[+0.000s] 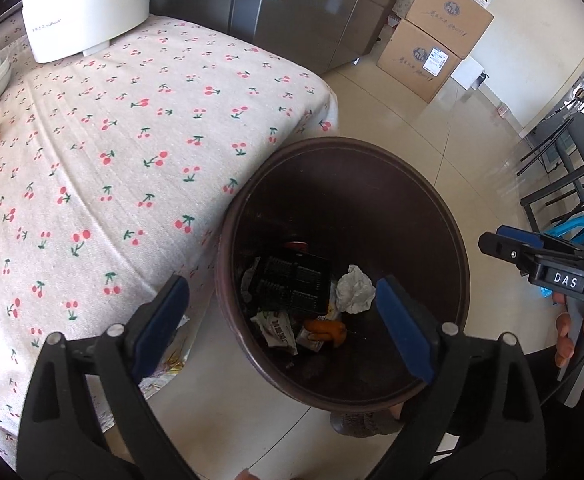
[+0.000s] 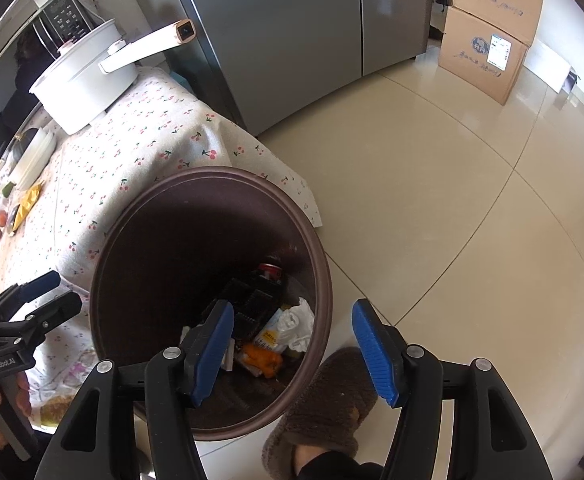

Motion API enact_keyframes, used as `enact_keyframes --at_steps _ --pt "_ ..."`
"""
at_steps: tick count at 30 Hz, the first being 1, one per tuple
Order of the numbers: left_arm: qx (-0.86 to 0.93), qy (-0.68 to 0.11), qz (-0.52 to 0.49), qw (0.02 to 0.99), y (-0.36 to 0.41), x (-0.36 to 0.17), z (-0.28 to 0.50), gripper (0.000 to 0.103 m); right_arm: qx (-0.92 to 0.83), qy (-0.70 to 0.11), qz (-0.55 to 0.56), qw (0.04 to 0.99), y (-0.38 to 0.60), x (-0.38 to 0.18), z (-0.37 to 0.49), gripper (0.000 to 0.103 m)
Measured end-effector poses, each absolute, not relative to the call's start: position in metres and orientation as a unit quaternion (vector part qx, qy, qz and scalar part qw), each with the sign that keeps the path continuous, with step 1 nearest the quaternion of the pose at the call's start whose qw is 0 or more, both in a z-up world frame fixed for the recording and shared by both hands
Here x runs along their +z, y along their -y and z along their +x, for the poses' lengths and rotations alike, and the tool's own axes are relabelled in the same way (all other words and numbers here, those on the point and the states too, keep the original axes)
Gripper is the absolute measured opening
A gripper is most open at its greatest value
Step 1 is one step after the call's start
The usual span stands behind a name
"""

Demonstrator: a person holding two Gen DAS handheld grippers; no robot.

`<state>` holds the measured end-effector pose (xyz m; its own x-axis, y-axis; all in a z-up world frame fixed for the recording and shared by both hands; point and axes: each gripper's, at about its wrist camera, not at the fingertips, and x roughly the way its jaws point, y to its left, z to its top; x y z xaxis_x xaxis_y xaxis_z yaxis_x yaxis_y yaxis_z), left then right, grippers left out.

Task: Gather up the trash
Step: 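Carry the black tray and white tissue over the brown bin and release both, then move both tools back over the table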

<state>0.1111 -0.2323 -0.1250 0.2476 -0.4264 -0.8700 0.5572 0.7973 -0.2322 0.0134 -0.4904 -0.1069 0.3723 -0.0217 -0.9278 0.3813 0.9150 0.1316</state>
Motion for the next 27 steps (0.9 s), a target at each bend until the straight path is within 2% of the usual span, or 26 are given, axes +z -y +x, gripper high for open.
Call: enact_keyframes --at_steps 11,15,27 --pt "-0.278 -0.528 0.036 0.801 0.193 -0.116 0.122 0.096 -0.107 -0.543 0.157 0.818 0.468 -0.1 0.028 0.064" --pt "-0.261 -0.524 0.035 0.81 0.176 -0.111 0.123 0.1 -0.094 -0.54 0.152 0.822 0.455 -0.096 0.035 0.064" --pt "-0.198 -0.512 0.016 0.836 0.104 -0.093 0.125 0.102 -0.049 -0.538 0.131 0.831 0.395 -0.086 0.072 0.07"
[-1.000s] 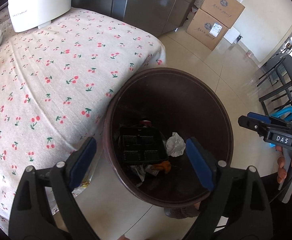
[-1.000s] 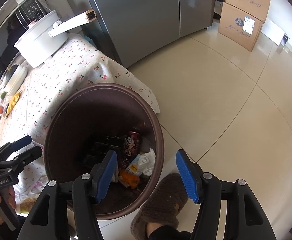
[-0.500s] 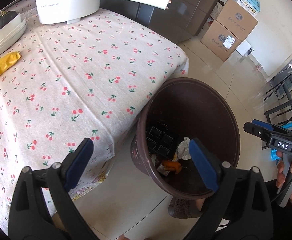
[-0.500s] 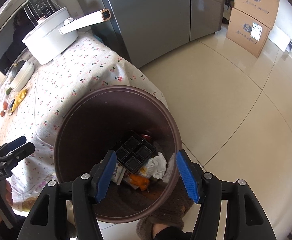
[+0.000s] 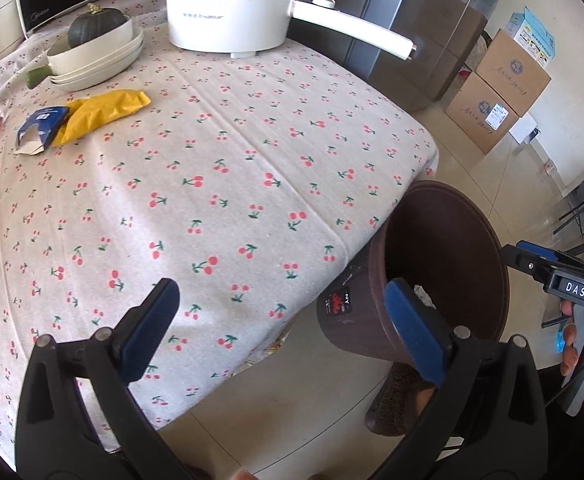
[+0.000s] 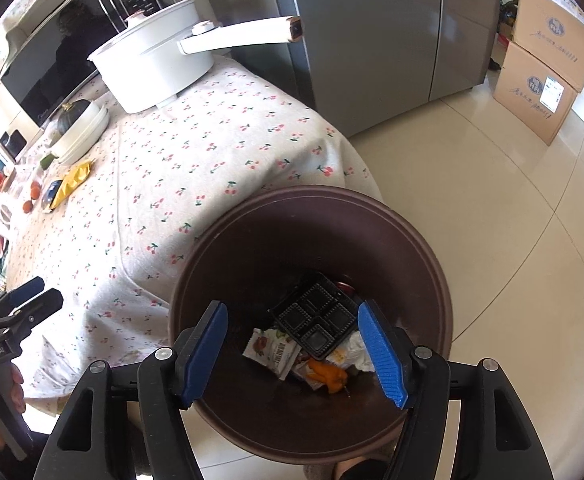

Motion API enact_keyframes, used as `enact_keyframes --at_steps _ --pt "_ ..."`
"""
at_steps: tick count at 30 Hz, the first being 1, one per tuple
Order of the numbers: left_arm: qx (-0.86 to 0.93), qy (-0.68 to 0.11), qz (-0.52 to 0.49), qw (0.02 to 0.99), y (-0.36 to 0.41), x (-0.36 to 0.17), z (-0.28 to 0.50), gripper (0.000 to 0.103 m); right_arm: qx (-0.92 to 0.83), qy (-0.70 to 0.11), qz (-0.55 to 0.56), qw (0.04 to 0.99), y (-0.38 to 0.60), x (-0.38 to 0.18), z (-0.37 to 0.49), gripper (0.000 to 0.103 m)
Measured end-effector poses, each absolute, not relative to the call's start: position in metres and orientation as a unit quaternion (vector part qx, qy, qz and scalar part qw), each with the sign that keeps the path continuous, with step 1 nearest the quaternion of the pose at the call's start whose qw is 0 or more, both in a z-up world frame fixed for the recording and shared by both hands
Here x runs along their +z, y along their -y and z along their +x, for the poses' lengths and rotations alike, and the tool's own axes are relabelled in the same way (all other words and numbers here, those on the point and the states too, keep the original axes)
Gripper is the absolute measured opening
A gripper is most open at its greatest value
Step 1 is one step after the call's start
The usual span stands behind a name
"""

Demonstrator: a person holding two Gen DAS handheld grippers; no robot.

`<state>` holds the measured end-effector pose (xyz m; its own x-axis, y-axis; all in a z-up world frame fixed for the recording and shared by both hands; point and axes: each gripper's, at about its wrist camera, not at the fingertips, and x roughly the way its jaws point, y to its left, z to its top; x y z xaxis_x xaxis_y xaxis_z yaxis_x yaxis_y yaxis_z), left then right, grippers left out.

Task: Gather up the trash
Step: 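Move both tools back over the table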

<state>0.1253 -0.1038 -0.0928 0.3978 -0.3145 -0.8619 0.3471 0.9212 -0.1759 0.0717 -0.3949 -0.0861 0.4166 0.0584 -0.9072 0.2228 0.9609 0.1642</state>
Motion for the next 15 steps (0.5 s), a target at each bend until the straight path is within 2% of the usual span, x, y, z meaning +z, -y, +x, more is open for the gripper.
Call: enact_keyframes --at_steps 15 --pt "-0.116 -0.512 -0.041 0.85 0.004 -0.081 0.13 0.102 0.023 -0.54 0.092 0.837 0.287 -0.077 0.124 0.075"
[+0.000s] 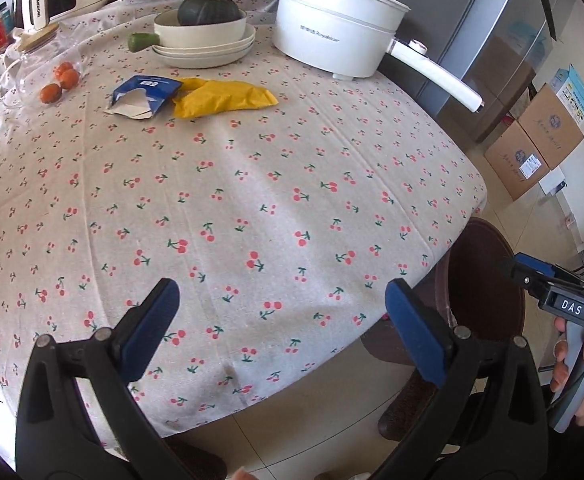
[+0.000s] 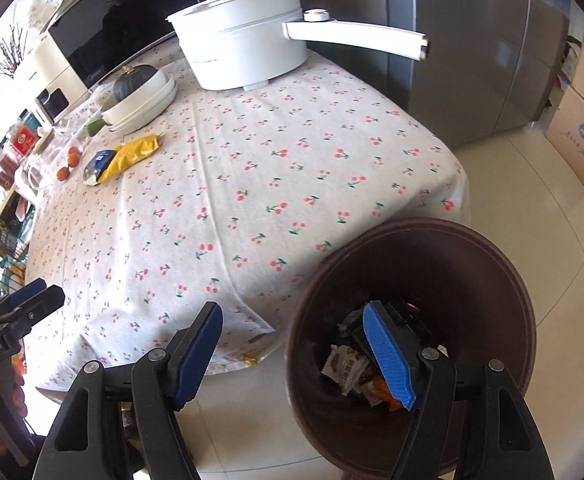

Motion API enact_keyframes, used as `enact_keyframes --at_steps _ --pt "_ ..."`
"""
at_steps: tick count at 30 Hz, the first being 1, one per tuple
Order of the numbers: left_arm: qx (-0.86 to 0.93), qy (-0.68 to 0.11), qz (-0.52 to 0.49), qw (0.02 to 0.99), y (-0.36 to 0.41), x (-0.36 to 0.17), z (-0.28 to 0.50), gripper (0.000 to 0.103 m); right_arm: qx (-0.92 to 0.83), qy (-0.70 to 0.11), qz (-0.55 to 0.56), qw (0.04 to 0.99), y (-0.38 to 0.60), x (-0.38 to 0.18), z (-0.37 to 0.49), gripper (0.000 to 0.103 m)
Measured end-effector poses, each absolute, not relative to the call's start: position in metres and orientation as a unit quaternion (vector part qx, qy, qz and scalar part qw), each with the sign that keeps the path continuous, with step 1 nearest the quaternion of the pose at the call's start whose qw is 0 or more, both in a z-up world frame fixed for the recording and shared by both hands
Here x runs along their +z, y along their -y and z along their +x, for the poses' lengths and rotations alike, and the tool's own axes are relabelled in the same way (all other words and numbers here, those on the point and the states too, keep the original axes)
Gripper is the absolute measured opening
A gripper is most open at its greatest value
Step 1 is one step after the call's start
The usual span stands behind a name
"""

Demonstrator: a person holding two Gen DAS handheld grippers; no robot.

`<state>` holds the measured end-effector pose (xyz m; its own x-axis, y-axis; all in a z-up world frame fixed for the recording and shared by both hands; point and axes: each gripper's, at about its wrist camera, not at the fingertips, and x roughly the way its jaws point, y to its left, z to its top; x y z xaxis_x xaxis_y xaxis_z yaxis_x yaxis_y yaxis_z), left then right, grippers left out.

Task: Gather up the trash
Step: 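Move both tools back over the table, then grasp the yellow snack packet with the right gripper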

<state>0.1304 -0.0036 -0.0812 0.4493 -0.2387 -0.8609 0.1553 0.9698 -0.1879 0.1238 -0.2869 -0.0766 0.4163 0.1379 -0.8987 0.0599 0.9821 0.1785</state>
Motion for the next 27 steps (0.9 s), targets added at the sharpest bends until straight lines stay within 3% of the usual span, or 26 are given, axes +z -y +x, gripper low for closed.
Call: enact_keyframes --at_steps 20,27 --pt "-0.027 -0.528 -0.009 0.849 -0.101 -0.092 0.166 0.102 0.086 -0.548 0.05 0.831 0.165 -0.079 0.231 0.079" --pt "0.005 -0.54 -0.061 0.839 -0.134 -0.094 0.181 0.102 0.087 -0.586 0.113 0.797 0.131 -0.108 0.3 0.079"
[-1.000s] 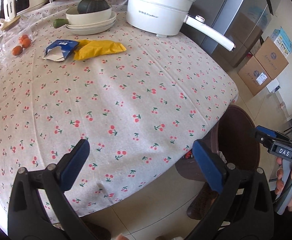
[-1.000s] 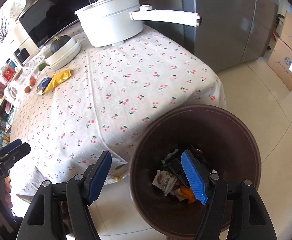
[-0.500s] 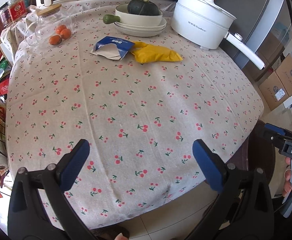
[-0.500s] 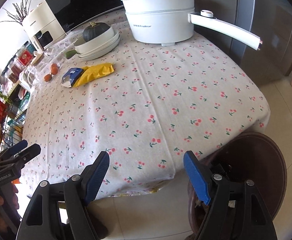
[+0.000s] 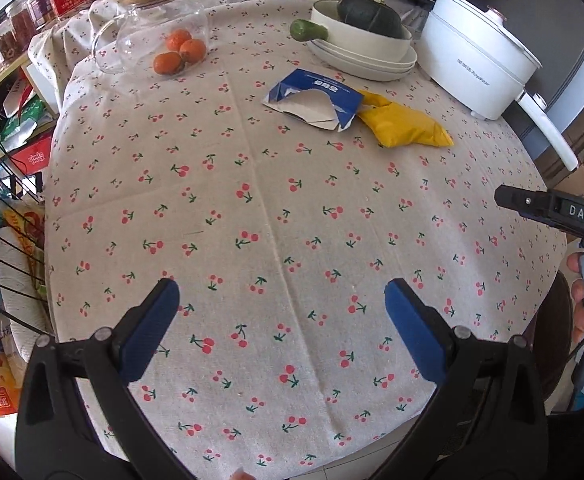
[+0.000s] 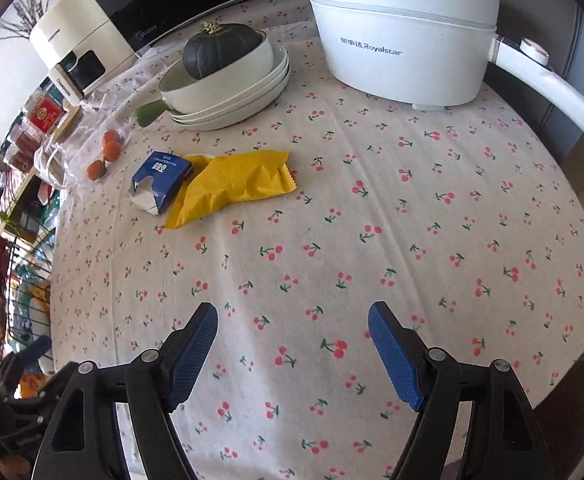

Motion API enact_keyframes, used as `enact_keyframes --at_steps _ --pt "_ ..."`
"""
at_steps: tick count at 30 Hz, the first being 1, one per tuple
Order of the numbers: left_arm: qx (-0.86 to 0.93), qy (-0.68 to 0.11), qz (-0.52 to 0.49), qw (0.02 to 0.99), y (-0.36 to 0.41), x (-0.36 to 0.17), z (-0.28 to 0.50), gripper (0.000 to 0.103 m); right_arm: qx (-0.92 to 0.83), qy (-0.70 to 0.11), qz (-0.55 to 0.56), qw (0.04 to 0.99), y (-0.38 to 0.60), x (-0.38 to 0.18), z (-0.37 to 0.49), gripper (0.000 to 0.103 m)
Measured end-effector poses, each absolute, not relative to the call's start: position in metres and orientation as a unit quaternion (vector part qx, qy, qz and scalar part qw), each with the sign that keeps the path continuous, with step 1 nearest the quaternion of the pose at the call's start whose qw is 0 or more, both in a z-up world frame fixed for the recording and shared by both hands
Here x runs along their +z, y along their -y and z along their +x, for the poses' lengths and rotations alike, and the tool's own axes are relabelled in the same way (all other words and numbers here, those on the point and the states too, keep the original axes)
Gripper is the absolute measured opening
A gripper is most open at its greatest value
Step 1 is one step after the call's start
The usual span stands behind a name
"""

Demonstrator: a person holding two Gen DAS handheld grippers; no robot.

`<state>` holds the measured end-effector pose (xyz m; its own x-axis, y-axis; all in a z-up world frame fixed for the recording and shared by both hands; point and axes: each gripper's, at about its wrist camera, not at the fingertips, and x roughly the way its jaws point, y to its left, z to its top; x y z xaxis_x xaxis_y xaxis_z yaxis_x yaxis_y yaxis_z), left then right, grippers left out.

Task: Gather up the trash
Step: 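Grasp the yellow snack packet with the right gripper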

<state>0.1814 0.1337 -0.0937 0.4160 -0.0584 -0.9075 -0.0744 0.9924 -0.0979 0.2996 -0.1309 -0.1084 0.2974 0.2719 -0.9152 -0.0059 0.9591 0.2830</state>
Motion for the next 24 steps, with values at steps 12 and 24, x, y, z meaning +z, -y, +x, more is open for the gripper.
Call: enact_keyframes --at_steps 12,24 --pt "0.051 -0.544 -0.084 0.834 -0.173 -0.095 0.19 0.102 -0.051 -0.568 0.304 0.763 0.094 -0.147 0.385 0.081" --pt "0.062 -0.545 -0.132 0.826 -0.197 -0.098 0.199 0.102 -0.102 -0.542 0.079 0.831 0.033 -0.155 0.399 0.085"
